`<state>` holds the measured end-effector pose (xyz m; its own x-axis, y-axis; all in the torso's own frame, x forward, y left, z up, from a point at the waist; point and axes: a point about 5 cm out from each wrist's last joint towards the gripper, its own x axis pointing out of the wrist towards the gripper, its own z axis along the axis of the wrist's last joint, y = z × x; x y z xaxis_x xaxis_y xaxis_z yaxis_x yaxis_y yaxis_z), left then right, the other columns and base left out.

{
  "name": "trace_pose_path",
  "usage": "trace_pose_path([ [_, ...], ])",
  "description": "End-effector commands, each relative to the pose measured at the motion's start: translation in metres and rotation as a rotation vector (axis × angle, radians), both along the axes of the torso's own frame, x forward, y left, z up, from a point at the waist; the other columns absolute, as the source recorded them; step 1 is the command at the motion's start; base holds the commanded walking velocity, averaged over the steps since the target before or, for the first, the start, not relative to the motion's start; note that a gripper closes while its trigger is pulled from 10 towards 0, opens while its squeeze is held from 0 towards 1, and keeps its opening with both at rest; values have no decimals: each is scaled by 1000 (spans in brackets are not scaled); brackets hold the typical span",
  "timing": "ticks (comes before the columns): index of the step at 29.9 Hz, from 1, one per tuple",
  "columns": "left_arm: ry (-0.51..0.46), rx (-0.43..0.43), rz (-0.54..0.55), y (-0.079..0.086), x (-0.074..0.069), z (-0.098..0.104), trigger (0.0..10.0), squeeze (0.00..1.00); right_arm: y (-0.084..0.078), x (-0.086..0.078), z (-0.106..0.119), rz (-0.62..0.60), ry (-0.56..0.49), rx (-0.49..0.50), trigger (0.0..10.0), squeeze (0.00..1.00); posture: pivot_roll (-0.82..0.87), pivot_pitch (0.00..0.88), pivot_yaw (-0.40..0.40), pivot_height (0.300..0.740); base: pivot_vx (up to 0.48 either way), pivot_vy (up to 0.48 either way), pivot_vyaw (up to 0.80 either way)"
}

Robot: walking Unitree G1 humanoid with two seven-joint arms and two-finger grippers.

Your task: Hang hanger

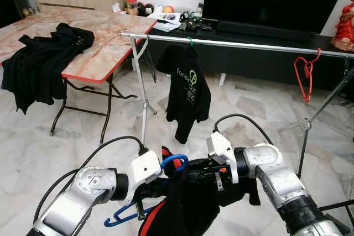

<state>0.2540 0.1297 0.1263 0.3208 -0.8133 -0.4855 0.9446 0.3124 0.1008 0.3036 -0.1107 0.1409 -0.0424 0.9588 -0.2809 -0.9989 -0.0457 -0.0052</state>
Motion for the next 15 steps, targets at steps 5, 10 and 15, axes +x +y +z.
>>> trace_pose_path([
  [5, 36, 148, 98, 27, 3, -15, 0, 0, -3, -6, 19, 63, -52, 64, 0, 0, 154, 0, -46, 740, 0, 0, 0],
  [10, 47, 164, 93, 29, 0, -19, 0, 0, -13, -7, 22, 19, -44, 70, 0, 0, 152, 0, -45, 740, 0, 0, 0],
  [15, 37, 149, 113, 31, 2, -17, 0, 0, -24, -6, 21, -44, -48, 66, 0, 0, 150, 0, -45, 740, 0, 0, 0],
])
